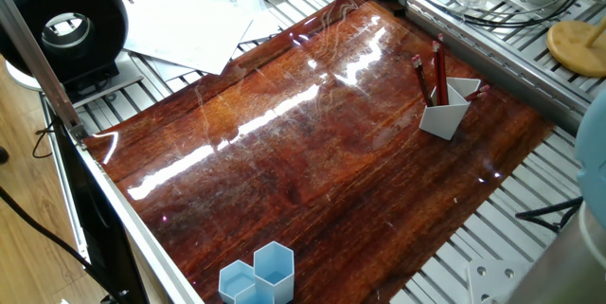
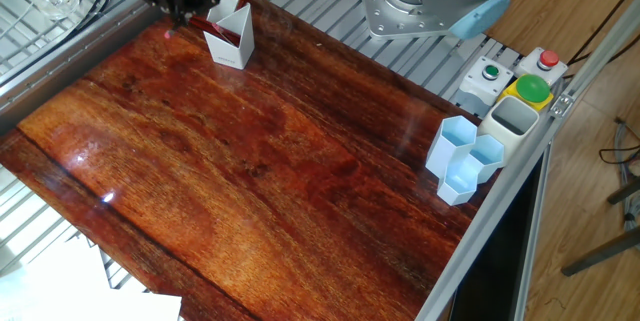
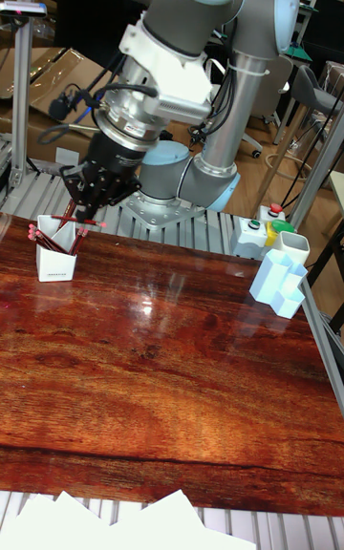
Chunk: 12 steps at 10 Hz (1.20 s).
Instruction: Put the pen into the pen holder
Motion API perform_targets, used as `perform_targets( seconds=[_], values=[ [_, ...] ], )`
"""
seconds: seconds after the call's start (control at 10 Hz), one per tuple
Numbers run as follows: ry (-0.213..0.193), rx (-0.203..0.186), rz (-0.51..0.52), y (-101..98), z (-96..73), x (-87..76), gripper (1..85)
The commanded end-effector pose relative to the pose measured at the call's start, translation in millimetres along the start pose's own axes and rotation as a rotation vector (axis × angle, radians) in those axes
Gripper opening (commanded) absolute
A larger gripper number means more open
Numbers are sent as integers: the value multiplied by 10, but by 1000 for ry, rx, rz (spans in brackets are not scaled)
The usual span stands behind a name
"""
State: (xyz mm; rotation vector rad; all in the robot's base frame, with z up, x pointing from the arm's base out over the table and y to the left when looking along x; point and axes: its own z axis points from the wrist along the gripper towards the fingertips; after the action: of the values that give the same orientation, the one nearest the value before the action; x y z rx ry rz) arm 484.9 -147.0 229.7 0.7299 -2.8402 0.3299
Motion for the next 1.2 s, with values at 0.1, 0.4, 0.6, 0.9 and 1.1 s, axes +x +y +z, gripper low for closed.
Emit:
perform_targets(
  seconds=[0.1,0.4,0.6,0.9,1.1],
  values=[
    [11,-62,105,151,20,64,10],
    [-51,-104,145,250,7,-107,10],
    [-138,-136,135,321,2,-22,10],
    [-259,-104,100,176,127,35,10],
    [-296,-105,98,144,183,-16,10]
  ],
)
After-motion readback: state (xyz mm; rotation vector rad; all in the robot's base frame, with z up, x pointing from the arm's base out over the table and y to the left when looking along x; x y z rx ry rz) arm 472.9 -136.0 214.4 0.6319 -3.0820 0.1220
